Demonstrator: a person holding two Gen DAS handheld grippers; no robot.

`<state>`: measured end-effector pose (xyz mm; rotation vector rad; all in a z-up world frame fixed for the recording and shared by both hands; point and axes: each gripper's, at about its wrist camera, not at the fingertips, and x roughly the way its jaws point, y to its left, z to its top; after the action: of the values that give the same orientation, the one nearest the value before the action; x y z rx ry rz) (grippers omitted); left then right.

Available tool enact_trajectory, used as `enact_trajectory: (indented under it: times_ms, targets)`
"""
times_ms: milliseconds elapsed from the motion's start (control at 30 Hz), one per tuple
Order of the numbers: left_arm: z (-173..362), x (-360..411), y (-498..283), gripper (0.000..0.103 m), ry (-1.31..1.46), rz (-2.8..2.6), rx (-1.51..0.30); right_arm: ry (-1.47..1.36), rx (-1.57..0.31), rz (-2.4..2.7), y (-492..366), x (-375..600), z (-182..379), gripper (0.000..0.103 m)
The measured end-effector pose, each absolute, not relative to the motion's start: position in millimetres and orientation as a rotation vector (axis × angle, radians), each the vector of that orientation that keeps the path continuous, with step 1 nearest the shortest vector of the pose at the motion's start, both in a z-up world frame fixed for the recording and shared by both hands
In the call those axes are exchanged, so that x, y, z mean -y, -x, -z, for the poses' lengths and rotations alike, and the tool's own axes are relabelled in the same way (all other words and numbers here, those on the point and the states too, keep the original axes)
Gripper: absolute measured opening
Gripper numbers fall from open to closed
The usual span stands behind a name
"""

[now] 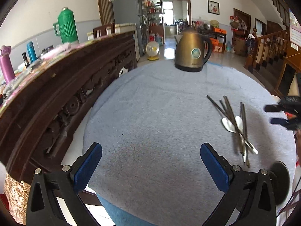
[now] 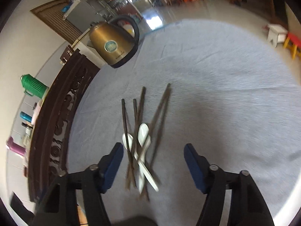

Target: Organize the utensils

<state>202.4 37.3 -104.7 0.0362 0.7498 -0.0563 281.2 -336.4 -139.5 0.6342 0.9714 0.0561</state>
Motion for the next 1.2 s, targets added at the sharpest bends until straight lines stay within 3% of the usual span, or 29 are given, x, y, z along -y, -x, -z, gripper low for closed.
enact_trajectory:
  times_ms: [33,67,133,233,700,800,933,1200]
  targets:
    - [107.8,-41.1,-209.0,0.101,-0.024,0.069,-0.766,-0.672,-0.987,-0.060,-296.3,336.2,145.4,0.048]
    - [109.3,-41.8,-213.1,0.100,-0.018,0.076,-0.775,-0.695,-1.006,-0.045,-312.9,338.9,153.3,0.045]
    - [114.2,-44.9,-226.6,0.090,-0.014,0.088,-0.804,-0.694,-1.024,0.019,-339.5,344.1,165.0,0.042]
    - [121.8,-43.8,-253.8,0.071,-0.014,0.121,-0.870,-0.701,-1.040,0.107,-365.0,352.9,179.4,0.026]
    - [117.4,25.7,-359.5,0.065,0.061,0.235,-1.043,-0.421,-1.122,0.150,-423.1,317.5,192.1,0.017]
    - [119.0,50.0,-379.3,0.065,0.044,0.244,-1.054,-0.535,-1.068,0.069,-410.0,324.8,194.9,0.013]
    - [131.8,77.6,-406.3,0.055,0.085,0.249,-1.113,-0.644,-0.977,-0.023,-375.2,345.4,192.6,0.013]
    - [166.6,126.6,-439.5,0.050,0.047,0.218,-1.178,-0.867,-0.872,-0.193,-314.1,398.0,186.0,0.013]
